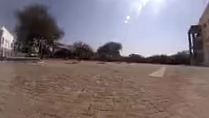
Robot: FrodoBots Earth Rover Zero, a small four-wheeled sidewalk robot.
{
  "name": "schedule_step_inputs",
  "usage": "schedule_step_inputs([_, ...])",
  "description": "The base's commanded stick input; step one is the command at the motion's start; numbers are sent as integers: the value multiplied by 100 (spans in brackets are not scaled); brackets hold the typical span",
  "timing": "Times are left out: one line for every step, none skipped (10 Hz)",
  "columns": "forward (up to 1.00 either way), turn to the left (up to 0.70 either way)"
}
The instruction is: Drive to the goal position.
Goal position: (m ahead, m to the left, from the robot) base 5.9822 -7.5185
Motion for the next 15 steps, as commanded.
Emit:
schedule_step_inputs([70, 0])
schedule_step_inputs([70, 0])
schedule_step_inputs([70, 0])
schedule_step_inputs([70, 0])
schedule_step_inputs([70, 0])
schedule_step_inputs([70, 0])
schedule_step_inputs([70, 0])
schedule_step_inputs([70, 0])
schedule_step_inputs([70, 0])
schedule_step_inputs([70, 0])
schedule_step_inputs([70, 0])
schedule_step_inputs([70, 0])
schedule_step_inputs([70, 0])
schedule_step_inputs([70, 0])
schedule_step_inputs([70, 0])
